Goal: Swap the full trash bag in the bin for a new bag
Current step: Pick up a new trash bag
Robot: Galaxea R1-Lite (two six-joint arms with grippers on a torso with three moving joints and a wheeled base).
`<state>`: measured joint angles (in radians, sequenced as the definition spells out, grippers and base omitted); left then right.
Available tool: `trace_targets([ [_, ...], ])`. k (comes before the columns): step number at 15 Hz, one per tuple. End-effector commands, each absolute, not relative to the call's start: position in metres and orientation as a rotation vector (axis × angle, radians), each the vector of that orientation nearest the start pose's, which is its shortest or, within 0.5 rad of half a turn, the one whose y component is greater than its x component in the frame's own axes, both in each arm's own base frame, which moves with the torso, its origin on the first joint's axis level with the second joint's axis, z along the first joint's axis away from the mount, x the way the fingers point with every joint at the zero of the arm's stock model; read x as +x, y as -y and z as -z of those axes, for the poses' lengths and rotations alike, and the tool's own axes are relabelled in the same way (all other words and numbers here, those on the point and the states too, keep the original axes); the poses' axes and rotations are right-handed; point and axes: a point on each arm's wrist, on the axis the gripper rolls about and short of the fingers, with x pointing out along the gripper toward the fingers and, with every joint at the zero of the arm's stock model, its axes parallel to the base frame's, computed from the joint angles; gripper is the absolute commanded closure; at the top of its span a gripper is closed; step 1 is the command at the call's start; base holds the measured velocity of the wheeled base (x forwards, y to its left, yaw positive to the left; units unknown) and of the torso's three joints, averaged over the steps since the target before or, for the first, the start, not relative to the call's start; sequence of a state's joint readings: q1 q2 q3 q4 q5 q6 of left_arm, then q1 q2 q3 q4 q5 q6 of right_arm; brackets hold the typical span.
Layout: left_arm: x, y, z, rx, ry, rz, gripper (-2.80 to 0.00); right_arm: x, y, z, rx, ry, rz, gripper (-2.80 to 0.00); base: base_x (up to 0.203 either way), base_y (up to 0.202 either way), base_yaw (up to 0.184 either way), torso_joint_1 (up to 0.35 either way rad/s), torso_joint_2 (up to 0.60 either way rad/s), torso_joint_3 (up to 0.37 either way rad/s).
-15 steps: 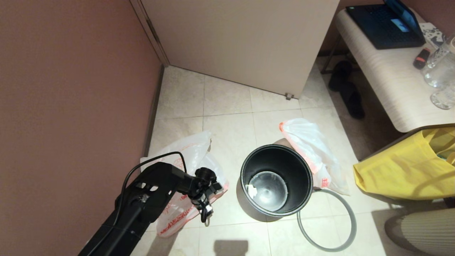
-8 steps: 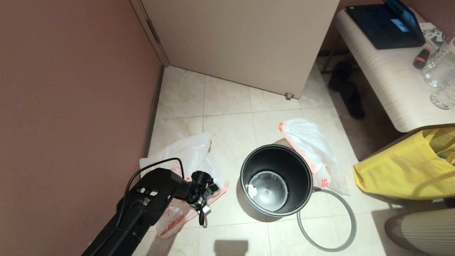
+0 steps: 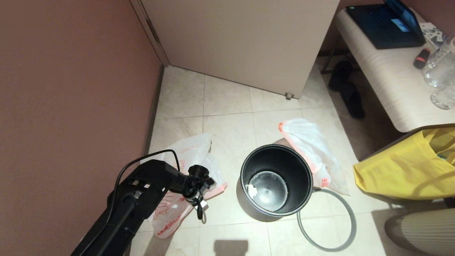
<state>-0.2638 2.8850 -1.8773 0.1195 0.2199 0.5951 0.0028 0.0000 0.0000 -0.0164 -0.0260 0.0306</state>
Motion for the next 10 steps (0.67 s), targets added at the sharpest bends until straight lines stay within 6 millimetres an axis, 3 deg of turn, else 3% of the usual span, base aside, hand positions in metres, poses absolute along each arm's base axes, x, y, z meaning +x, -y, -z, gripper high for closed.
trace_targets([
  [1,0.468,0.132,0.06,0.765,-1.009,0.328,0.0,-0.023,0.001,-0.077,0.031,0.016,0.023,0.0,0.0,0.0,0.0,0.0,0.0,0.0],
  [5,0.424,0.145,-0.024,0.677,-0.962,0.296,0.0,-0.023,0.001,-0.077,0.031,0.016,0.023,0.0,0.0,0.0,0.0,0.0,0.0,0.0],
  [10,0.339,0.149,-0.123,0.609,-0.875,0.317,0.0,-0.023,0.001,-0.077,0.031,0.016,0.023,0.0,0.0,0.0,0.0,0.0,0.0,0.0],
])
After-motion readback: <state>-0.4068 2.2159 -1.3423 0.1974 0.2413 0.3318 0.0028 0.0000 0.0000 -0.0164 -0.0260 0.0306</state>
